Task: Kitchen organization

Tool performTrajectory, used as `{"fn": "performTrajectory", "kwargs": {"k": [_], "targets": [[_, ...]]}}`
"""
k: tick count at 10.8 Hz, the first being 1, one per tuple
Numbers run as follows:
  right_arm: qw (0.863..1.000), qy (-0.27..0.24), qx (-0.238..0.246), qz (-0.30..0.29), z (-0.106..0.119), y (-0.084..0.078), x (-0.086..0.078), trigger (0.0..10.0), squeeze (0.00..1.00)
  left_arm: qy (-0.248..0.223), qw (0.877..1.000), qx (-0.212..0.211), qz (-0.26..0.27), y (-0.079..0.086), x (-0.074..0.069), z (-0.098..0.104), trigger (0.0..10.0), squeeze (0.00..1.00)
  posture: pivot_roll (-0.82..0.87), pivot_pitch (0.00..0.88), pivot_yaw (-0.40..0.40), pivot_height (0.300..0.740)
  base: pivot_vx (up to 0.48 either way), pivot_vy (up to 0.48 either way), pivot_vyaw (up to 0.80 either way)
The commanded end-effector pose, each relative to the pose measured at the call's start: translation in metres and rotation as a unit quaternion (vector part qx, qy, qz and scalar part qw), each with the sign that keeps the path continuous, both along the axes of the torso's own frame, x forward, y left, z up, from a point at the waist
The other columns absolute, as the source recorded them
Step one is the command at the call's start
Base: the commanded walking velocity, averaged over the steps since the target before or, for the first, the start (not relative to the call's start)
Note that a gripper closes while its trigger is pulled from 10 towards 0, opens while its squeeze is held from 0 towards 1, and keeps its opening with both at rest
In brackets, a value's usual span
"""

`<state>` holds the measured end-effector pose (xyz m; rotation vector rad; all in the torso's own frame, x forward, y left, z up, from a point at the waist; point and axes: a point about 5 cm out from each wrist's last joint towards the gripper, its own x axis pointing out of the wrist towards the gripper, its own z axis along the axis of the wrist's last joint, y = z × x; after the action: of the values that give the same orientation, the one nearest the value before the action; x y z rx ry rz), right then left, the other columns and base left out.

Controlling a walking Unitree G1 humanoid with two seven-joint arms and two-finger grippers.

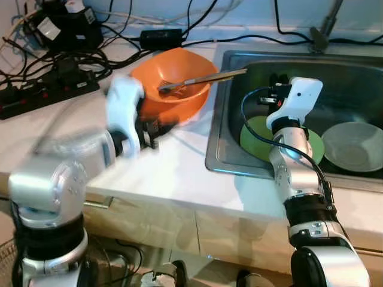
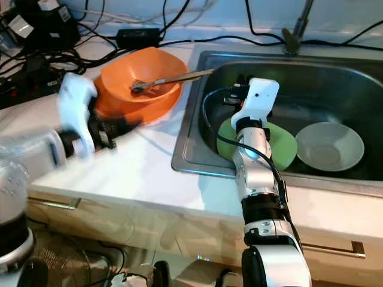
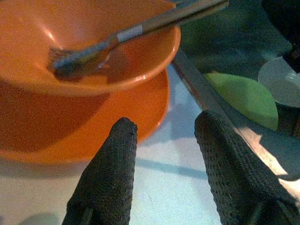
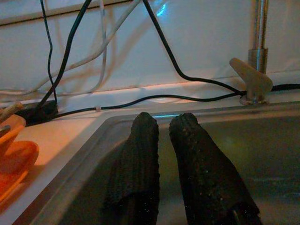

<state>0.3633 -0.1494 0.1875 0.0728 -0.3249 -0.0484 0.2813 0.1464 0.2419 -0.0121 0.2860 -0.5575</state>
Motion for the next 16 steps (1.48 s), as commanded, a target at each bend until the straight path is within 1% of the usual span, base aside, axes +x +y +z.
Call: {"fn": "performTrajectory", "kwargs": {"k": [1, 2, 3, 4, 6, 7, 8, 9, 10, 11, 12, 14, 16], "targets": [[1.0, 0.016, 0.006, -0.005, -0.01, -0.005, 0.0, 10.0, 0.0, 0.002, 1.0, 0.008, 0.013, 0.006, 0.001, -0.002, 10.0, 0.0, 0.24, 0.108, 0.114, 0.74, 0.0, 0.0, 0.0], [1.0, 0.014, 0.005, -0.008, -0.009, -0.006, 0.0, 10.0, 0.0, 0.004, 1.0, 0.009, 0.016, 0.006, 0.003, -0.003, 10.0, 0.0, 0.24, 0.108, 0.114, 0.74, 0.0, 0.0, 0.0], [1.0, 0.001, 0.001, -0.015, -0.002, -0.012, 0.0, 10.0, 0.0, 0.007, 1.0, 0.017, 0.02, 0.007, 0.011, -0.008, 10.0, 0.0, 0.22, 0.11, 0.115, 0.74, 0.0, 0.0, 0.0], [1.0, 0.0, -0.001, -0.018, -0.001, -0.015, 0.0, 10.0, 0.0, 0.006, 0.999, 0.03, 0.022, 0.008, 0.015, -0.01, 10.0, 0.0, 0.21, 0.11, 0.113, 0.74, 0.0, 0.0, 0.0], [1.0, 0.0, -0.005, -0.018, -0.003, -0.015, -0.001, 10.0, 0.0, 0.005, 0.999, 0.029, 0.025, 0.007, 0.027, -0.015, 10.0, 0.0, 0.19, 0.105, 0.113, 0.74, 0.0, 0.0, 0.0], [1.0, 0.0, -0.004, -0.017, -0.004, -0.014, -0.003, 10.0, 0.0, 0.004, 0.999, 0.025, 0.031, 0.007, 0.037, -0.021, 10.0, 0.0, 0.18, 0.106, 0.116, 0.74, 0.0, 0.0, 0.0], [1.0, 0.001, -0.005, -0.015, -0.005, -0.013, -0.004, 10.0, 0.0, 0.004, 0.999, 0.029, 0.033, 0.006, 0.041, -0.024, 10.0, 0.0, 0.17, 0.106, 0.115, 0.74, 0.0, 0.0, 0.0], [1.0, 0.002, -0.004, -0.015, -0.007, -0.013, -0.006, 10.0, 0.0, 0.003, 0.999, 0.032, 0.032, 0.005, 0.046, -0.027, 10.0, 0.0, 0.16, 0.109, 0.117, 0.74, 0.0, 0.0, 0.0], [1.0, 0.004, -0.004, -0.015, -0.009, -0.012, -0.008, 10.0, 0.0, 0.004, 0.999, 0.027, 0.029, 0.001, 0.055, -0.032, 10.0, 0.0, 0.15, 0.111, 0.116, 0.74, 0.0, 0.0, 0.0], [1.0, 0.004, -0.005, -0.014, -0.009, -0.012, -0.009, 10.0, 0.0, 0.003, 0.999, 0.027, 0.029, 0.0, 0.057, -0.033, 10.0, 0.0, 0.14, 0.111, 0.117, 0.74, 0.0, 0.0, 0.0], [1.0, 0.005, -0.005, -0.014, -0.01, -0.012, -0.011, 10.0, 0.0, 0.002, 0.999, 0.026, 0.031, -0.001, 0.063, -0.034, 10.0, 0.0, 0.14, 0.114, 0.117, 0.74, 0.0, 0.0, 0.0], [1.0, 0.009, -0.006, -0.015, -0.012, -0.013, -0.013, 10.0, 0.0, 0.005, 0.999, 0.025, 0.027, -0.007, 0.071, -0.038, 10.0, 0.0, 0.13, 0.12, 0.118, 0.74, 0.0, 0.0, 0.0], [1.0, 0.01, -0.008, -0.015, -0.01, -0.014, -0.013, 10.0, 0.0, 0.006, 0.999, 0.04, 0.004, -0.014, 0.077, -0.038, 10.0, 0.0, 0.13, 0.142, 0.116, 0.74, 0.0, 0.0, 0.0]]}}
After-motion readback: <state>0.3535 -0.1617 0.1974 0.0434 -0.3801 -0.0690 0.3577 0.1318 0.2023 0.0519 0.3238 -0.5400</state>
